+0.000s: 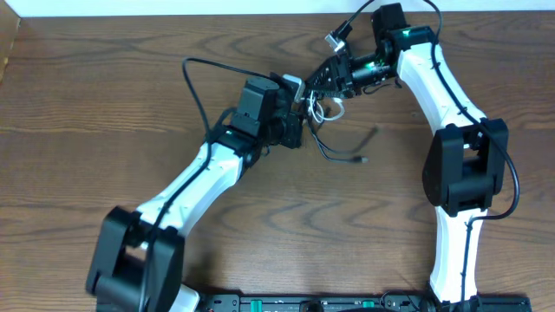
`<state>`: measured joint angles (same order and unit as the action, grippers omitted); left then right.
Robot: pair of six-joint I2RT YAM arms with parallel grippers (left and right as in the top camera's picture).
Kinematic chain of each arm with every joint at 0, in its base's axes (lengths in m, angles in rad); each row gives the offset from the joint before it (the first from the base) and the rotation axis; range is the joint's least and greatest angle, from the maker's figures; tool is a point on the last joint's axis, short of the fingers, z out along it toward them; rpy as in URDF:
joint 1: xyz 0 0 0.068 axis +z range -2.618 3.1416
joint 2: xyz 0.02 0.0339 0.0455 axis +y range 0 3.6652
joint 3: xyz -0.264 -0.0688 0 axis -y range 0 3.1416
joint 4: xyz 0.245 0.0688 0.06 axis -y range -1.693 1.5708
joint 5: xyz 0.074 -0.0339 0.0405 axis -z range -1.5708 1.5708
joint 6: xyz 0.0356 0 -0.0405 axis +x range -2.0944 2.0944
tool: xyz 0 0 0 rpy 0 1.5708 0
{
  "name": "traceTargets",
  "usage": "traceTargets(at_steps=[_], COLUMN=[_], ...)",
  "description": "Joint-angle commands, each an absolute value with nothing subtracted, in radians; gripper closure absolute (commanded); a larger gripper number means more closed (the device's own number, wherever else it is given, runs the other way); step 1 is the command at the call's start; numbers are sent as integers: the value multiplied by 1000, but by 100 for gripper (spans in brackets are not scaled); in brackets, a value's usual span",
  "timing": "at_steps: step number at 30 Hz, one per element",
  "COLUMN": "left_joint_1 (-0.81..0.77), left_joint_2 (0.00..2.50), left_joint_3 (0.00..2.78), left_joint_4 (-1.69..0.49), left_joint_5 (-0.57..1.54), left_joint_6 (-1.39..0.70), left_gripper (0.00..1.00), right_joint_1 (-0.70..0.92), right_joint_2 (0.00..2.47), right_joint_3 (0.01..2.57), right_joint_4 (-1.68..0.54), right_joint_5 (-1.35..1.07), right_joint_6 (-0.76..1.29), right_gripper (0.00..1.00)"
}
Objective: Untangle cables
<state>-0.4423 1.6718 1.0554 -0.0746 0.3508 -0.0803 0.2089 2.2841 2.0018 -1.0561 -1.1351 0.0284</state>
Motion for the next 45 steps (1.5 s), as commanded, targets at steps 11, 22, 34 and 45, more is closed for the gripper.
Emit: traceTargets(at_steps=[11,22,34,45], left_joint_1=[-442,-442,-442,-442], left_joint_2=[1792,1792,1792,1794], left_joint_3=[1063,1063,1063,1063], left_joint_4=[-5,-2,-1,2], left_joint_5=[419,419,419,419], left_joint_6=[-147,-147,-134,-132], left_gripper=[94,92,93,92], right_joint_1=[282,147,103,129], right_joint_2=[2280,2246,2246,2261], right_joint_3=[1995,1995,1994,1993], right_joint_4=[-1171,-1243,-1095,-1053], right_joint_5=[-746,-680,-646,-625], right_joint_6=[121,160,380,504], right_gripper=[41,36,55,71])
